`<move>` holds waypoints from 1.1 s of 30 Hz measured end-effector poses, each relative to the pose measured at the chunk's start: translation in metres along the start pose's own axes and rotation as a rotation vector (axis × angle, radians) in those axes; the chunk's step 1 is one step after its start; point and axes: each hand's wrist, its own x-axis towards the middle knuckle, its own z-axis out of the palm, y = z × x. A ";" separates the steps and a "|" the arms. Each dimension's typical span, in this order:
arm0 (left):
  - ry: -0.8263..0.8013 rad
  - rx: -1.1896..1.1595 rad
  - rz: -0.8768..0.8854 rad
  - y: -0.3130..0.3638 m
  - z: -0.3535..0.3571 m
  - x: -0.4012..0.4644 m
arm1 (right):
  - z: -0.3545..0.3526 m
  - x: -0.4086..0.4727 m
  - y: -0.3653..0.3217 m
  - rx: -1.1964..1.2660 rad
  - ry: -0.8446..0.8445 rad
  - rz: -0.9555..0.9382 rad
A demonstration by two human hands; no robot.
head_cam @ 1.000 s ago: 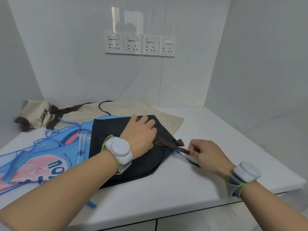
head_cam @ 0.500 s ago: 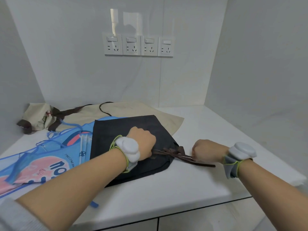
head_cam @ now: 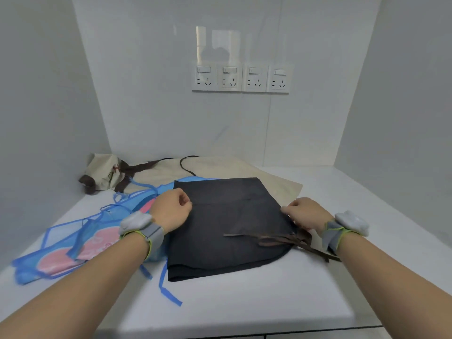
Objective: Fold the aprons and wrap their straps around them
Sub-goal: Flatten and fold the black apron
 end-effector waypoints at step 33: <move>-0.108 -0.258 0.204 0.125 0.066 -0.026 | -0.078 -0.009 0.110 -0.326 0.389 -0.094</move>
